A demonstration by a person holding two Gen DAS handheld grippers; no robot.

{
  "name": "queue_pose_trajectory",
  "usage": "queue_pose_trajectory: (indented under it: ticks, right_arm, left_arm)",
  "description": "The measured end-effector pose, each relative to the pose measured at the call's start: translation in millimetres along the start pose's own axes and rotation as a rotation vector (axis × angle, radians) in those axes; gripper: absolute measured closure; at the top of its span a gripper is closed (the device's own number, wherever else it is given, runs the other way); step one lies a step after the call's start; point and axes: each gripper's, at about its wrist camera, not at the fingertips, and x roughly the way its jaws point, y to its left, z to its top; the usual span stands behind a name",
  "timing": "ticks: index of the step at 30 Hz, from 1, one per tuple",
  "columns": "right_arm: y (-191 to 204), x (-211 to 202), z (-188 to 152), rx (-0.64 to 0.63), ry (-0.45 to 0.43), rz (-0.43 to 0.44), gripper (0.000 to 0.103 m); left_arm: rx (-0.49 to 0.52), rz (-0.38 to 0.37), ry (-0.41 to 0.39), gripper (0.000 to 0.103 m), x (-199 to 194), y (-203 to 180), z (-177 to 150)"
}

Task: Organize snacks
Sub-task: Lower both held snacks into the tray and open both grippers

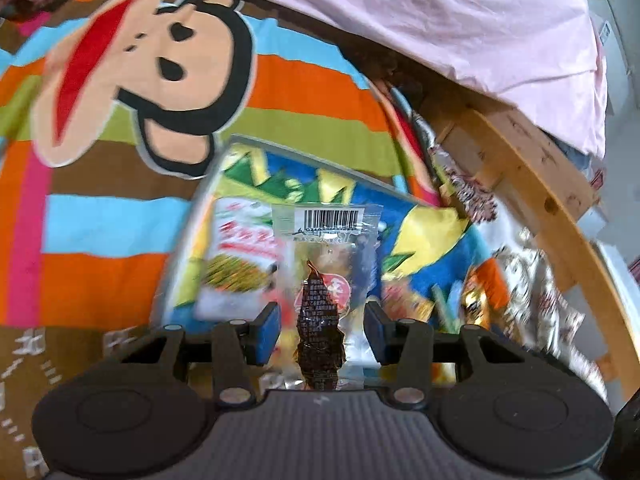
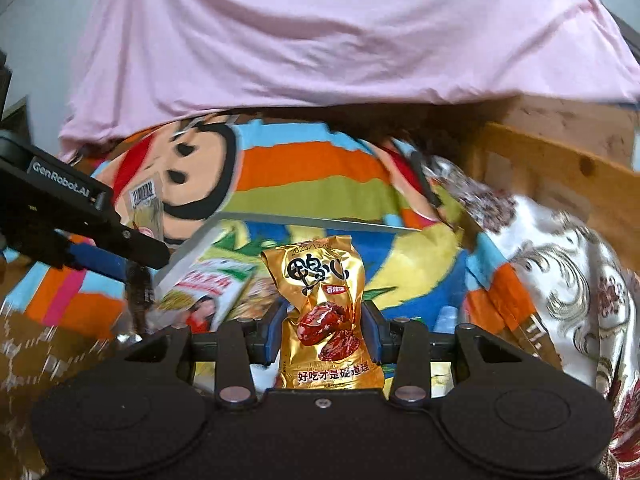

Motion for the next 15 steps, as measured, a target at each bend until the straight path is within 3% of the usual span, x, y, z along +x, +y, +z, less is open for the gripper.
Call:
queue_pose_trajectory:
  ticks: [8,15]
  right_arm:
    - [-32,23,5,0.062,0.000,-0.054,0.060]
    - [-50,40,6,0.144,0.057,-0.062,0.060]
  left_arm:
    - [0.053,0.005,0.073,0.053,63,-47,34]
    - [0.089,0.029,0.135,0.053,108,-80,47]
